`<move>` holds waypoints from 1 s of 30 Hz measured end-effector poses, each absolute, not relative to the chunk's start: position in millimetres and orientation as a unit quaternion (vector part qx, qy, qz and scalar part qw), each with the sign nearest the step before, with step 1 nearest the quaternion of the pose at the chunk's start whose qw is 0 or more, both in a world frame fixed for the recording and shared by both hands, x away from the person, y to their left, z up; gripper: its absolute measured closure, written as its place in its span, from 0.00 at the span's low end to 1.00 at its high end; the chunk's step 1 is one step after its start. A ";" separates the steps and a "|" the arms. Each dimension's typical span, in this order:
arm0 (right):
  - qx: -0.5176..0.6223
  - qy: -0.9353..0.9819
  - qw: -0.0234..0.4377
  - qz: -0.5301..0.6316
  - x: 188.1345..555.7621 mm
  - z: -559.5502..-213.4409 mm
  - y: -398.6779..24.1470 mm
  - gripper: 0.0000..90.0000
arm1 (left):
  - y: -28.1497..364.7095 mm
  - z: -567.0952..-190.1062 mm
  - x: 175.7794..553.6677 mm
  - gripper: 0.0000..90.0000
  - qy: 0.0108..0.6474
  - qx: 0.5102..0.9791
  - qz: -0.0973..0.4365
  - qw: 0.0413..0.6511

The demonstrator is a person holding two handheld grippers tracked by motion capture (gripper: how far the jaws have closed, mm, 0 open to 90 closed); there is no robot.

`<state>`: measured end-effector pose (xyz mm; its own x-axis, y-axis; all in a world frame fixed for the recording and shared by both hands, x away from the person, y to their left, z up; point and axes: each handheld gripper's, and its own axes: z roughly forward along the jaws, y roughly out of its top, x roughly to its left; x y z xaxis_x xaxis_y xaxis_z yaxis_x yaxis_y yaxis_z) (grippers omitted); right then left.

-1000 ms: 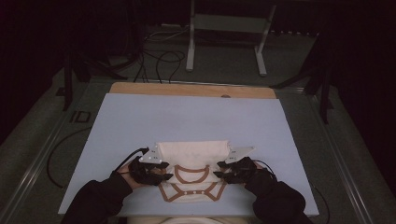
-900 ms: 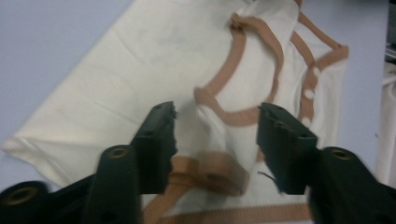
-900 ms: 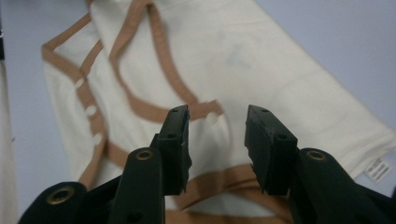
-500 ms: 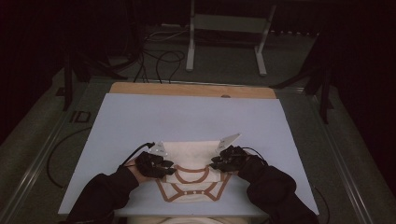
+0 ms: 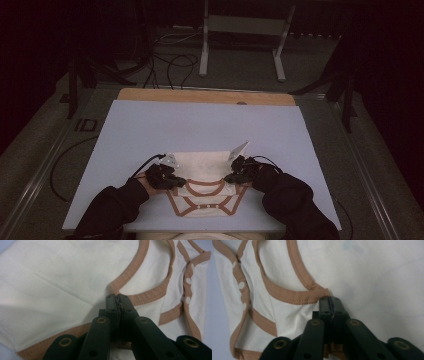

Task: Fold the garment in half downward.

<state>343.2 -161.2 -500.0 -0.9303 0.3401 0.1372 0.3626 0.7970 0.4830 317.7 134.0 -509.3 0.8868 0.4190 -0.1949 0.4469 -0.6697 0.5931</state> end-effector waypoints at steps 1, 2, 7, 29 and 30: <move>-0.183 -0.948 0.018 -0.258 342.8 -499.6 -160.7 1.00 | 133.7 -509.1 316.9 0.99 0.235 0.914 -0.019 0.331; -0.181 -0.948 0.016 -0.260 342.7 -499.6 -161.0 1.00 | 133.6 -508.4 316.5 0.99 0.235 0.914 -0.018 0.331; -0.182 -0.943 0.003 -0.279 337.6 -492.1 -165.9 1.00 | 134.4 -499.5 309.7 0.99 0.210 0.916 -0.019 0.341; -0.117 -0.940 0.017 -0.319 263.1 -467.3 -172.4 1.00 | 141.5 -483.3 257.9 0.99 0.118 0.923 -0.032 0.366; -0.114 -0.941 0.022 -0.317 260.3 -467.9 -172.1 1.00 | 141.6 -484.0 256.0 0.99 0.112 0.924 -0.032 0.364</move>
<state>260.3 -172.1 -467.9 -0.9729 0.2012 0.1136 0.2289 0.7729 0.5918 256.0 141.6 -484.0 0.9728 0.1834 -0.1415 0.2306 -0.7099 0.6655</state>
